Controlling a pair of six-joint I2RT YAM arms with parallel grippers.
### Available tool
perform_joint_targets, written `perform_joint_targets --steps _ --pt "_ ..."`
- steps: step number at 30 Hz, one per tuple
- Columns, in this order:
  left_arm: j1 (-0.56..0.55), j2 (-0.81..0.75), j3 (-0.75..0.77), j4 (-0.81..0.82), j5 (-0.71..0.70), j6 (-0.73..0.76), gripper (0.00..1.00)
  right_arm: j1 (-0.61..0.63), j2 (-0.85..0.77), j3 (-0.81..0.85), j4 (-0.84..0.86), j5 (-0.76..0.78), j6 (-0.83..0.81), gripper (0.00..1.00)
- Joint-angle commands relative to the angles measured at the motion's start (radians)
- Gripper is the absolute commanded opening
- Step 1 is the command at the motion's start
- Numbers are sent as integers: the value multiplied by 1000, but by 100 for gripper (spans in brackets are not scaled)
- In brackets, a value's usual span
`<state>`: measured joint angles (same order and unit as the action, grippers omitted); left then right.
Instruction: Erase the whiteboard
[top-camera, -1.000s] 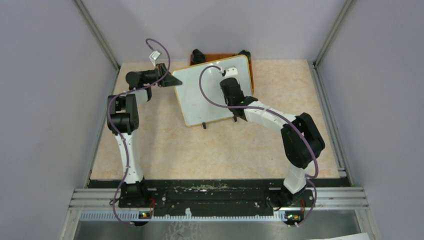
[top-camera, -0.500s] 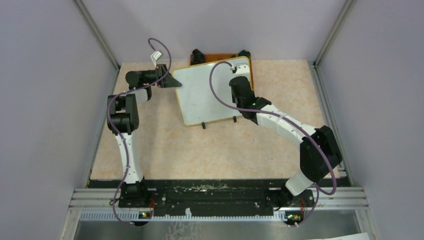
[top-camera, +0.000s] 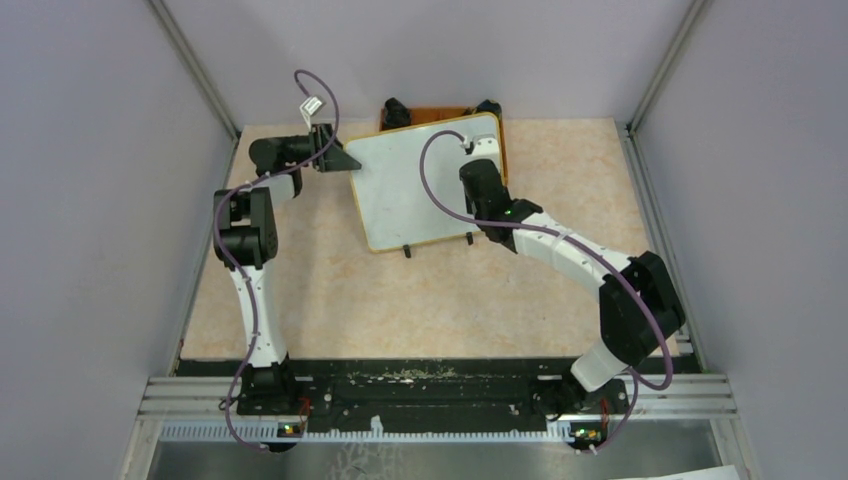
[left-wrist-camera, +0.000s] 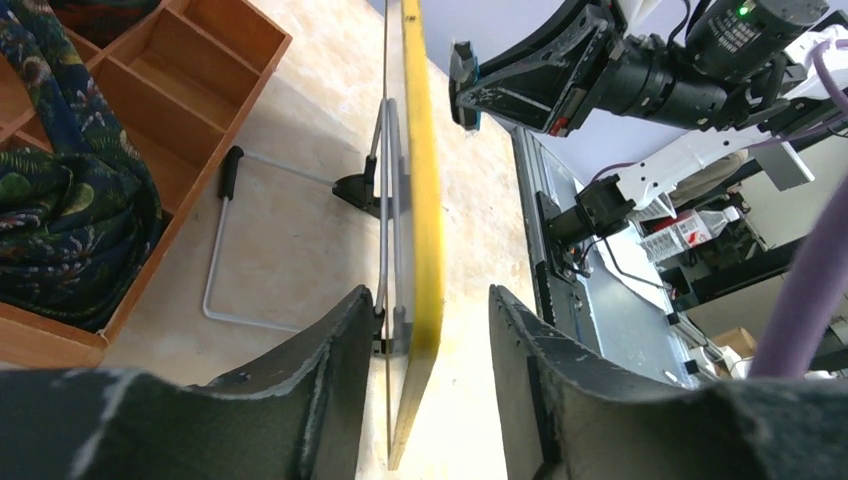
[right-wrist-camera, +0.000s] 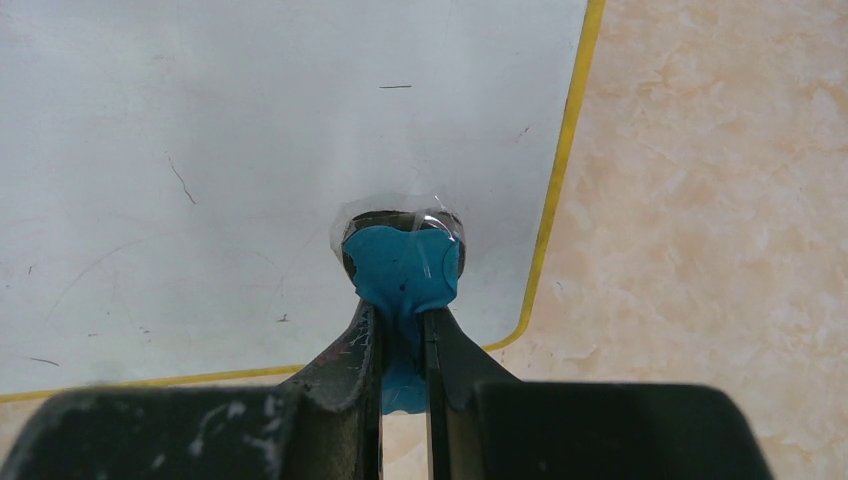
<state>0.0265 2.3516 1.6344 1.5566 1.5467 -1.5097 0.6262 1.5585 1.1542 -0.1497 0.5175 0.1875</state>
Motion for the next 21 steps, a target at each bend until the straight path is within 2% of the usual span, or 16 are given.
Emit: perform_joint_targets --steps 1,13,21 --pt "8 -59 52 234 254 -25 55 4 -60 0 28 -2 13 0" --pt "82 -102 58 234 253 -40 61 16 -117 -19 29 -8 15 0" --pt "169 -162 -33 234 253 -3 61 18 -169 -34 1 20 19 0"
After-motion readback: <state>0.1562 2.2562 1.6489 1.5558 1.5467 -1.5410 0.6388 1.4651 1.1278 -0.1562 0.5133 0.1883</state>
